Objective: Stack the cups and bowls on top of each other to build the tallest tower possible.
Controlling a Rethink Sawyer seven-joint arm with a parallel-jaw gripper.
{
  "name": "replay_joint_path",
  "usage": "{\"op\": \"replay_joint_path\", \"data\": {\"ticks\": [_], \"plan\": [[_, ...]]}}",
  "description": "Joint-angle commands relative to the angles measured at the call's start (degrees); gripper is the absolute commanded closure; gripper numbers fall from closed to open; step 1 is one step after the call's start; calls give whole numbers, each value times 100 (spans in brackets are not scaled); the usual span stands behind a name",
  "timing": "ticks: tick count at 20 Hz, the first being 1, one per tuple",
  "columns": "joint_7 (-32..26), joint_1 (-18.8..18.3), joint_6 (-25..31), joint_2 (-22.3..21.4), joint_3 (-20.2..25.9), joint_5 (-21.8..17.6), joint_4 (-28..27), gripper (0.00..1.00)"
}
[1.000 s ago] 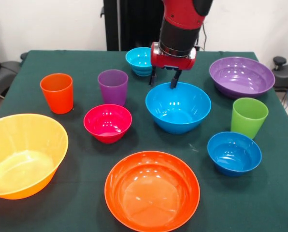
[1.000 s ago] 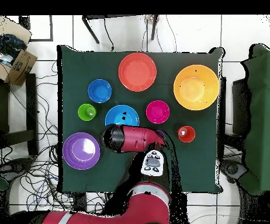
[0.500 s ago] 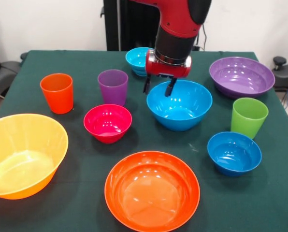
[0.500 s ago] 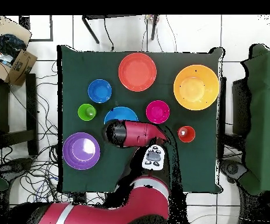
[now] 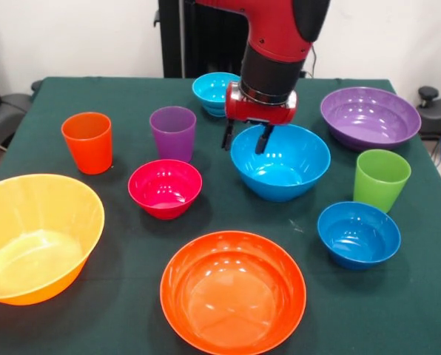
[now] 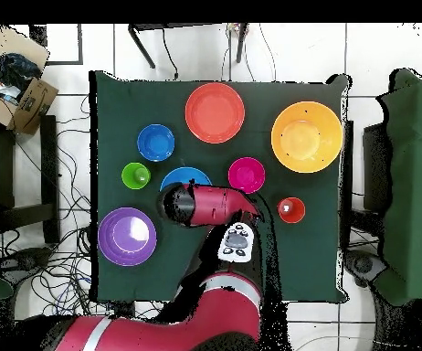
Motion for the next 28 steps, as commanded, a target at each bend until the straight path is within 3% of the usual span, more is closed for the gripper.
{"op": "replay_joint_path", "data": {"ticks": [1,6,10,16,28], "plan": [[533,126,185,-9,432,-102,-333,0],[451,188,474,-207,285,-137,-518,0],[421,180,396,-227,177,-228,-394,0],[567,239,79,-18,177,-201,-264,0],[635,222,-460,523,155,-211,-516,0]]}}
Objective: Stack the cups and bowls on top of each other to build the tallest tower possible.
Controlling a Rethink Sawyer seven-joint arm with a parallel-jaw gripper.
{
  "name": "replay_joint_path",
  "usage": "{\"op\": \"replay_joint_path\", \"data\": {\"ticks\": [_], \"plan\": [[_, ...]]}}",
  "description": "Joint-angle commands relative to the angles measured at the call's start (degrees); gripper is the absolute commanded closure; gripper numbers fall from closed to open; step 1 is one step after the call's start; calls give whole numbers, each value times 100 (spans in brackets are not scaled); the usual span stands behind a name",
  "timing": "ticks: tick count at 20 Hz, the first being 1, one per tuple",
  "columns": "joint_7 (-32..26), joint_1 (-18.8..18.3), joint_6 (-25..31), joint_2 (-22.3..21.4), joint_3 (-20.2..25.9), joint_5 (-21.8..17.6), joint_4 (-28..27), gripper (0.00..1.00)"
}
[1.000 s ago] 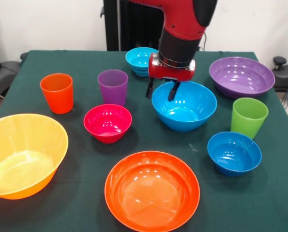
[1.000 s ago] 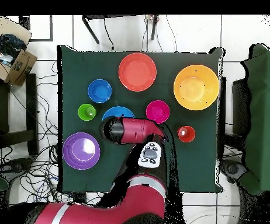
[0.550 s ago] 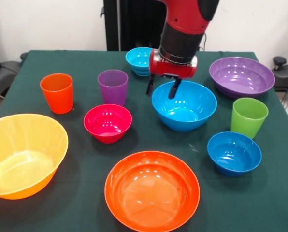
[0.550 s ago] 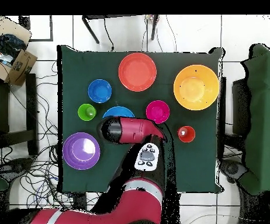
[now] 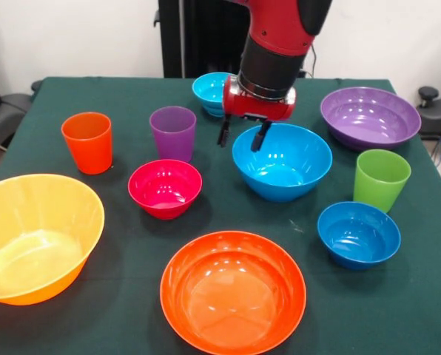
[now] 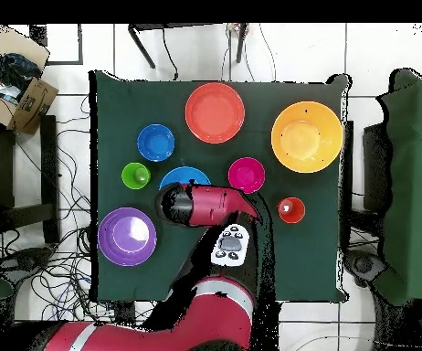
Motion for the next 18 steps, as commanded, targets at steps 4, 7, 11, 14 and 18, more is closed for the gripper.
{"op": "replay_joint_path", "data": {"ticks": [4,7,11,14,18], "plan": [[658,41,-564,612,394,-190,-483,0],[681,25,-634,615,426,-151,-434,0],[688,-1,-677,625,493,-100,-405,0],[681,-9,-646,625,529,-65,-403,0],[636,-63,-574,603,606,-44,-365,0]]}}
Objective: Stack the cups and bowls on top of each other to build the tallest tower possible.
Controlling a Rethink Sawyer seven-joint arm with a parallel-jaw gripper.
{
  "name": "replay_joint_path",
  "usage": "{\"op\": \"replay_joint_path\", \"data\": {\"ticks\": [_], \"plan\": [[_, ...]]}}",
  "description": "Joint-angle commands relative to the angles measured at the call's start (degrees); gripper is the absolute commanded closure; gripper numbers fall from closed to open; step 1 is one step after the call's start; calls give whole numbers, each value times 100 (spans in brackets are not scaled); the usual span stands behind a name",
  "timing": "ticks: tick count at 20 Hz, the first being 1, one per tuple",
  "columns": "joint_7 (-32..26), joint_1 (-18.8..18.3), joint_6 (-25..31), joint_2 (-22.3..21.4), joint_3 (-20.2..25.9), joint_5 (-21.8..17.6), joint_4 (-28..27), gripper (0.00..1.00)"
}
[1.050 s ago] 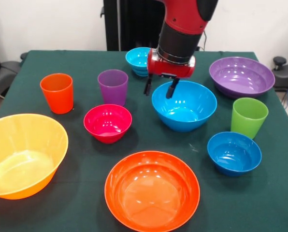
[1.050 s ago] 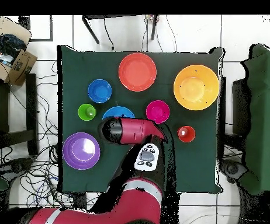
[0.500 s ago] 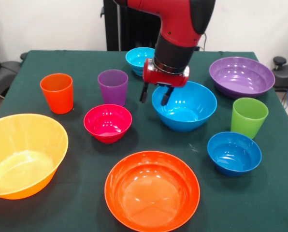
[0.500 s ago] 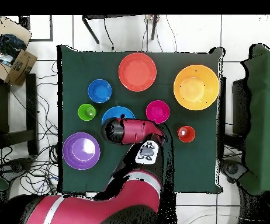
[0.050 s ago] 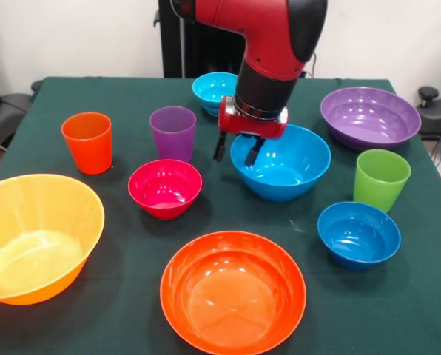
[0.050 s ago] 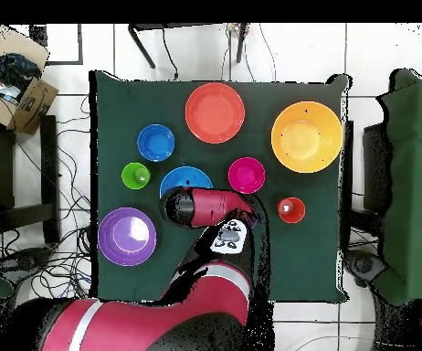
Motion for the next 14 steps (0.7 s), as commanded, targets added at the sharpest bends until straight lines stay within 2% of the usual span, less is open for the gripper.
{"op": "replay_joint_path", "data": {"ticks": [1,2,9,14], "plan": [[613,-91,-228,115,668,-51,-236,0],[590,-118,-230,104,702,-55,-216,100],[413,-329,5,15,983,-22,-174,100],[468,-579,357,-371,1350,251,-64,100]]}}
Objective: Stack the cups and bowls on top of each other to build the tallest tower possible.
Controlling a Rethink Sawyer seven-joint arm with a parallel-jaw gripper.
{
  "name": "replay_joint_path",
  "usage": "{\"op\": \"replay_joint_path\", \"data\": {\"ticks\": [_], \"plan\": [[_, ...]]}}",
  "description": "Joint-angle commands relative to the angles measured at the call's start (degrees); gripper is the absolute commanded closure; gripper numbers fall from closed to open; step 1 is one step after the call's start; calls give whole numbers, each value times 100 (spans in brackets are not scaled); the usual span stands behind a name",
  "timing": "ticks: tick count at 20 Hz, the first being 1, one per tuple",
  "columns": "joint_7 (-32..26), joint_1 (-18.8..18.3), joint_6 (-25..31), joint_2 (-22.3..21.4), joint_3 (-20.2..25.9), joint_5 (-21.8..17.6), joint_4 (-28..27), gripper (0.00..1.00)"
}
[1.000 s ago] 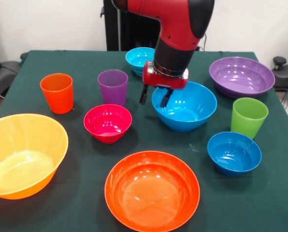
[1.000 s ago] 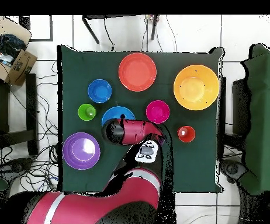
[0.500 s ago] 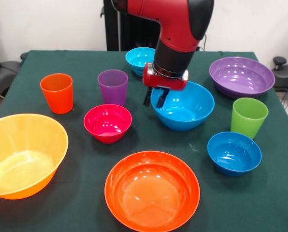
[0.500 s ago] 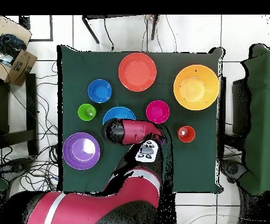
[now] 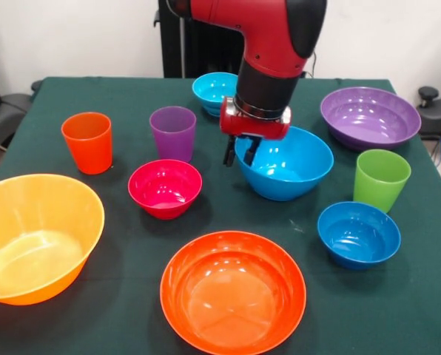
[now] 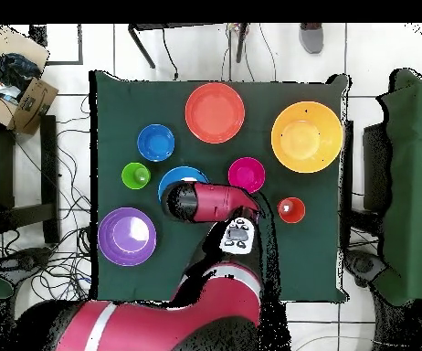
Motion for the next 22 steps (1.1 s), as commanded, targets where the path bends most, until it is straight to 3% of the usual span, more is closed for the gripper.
{"op": "replay_joint_path", "data": {"ticks": [1,9,13,19,22], "plan": [[478,-314,445,-222,1057,251,-96,100],[444,-177,1107,-246,870,201,-558,100],[347,-285,1838,-404,1005,315,-753,100],[138,-392,1846,-309,1021,134,-958,100],[-27,-475,2135,-307,1026,49,-1185,100]]}}
